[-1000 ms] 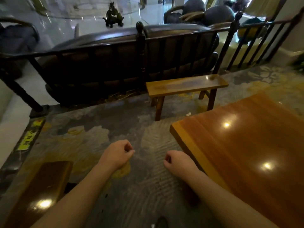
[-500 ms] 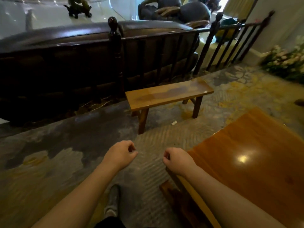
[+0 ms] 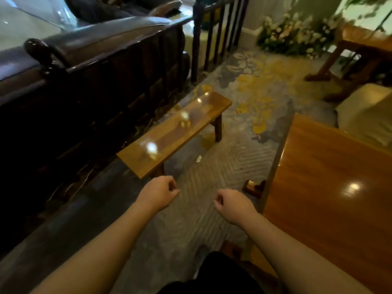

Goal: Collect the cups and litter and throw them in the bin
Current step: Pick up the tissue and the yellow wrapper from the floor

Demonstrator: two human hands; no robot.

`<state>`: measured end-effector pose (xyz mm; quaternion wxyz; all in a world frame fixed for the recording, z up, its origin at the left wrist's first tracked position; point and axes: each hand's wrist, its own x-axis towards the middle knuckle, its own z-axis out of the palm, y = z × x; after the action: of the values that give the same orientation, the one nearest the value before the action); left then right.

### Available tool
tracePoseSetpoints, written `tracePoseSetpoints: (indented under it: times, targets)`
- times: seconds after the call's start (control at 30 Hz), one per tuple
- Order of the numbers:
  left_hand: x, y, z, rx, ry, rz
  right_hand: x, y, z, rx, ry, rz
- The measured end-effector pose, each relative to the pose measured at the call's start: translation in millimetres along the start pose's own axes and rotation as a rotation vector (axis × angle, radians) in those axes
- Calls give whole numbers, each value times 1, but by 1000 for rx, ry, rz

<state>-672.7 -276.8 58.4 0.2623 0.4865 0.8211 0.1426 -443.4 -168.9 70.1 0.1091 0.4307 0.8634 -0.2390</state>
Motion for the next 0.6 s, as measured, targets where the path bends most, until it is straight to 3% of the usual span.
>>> tracePoseSetpoints:
  times: [0.27,0.6]
  targets:
    - [143,8,-22,9,-147,41,119,26,-15,95,63,81]
    - [309,45,-33,131,-264,43,258,71,-61,159,6,170]
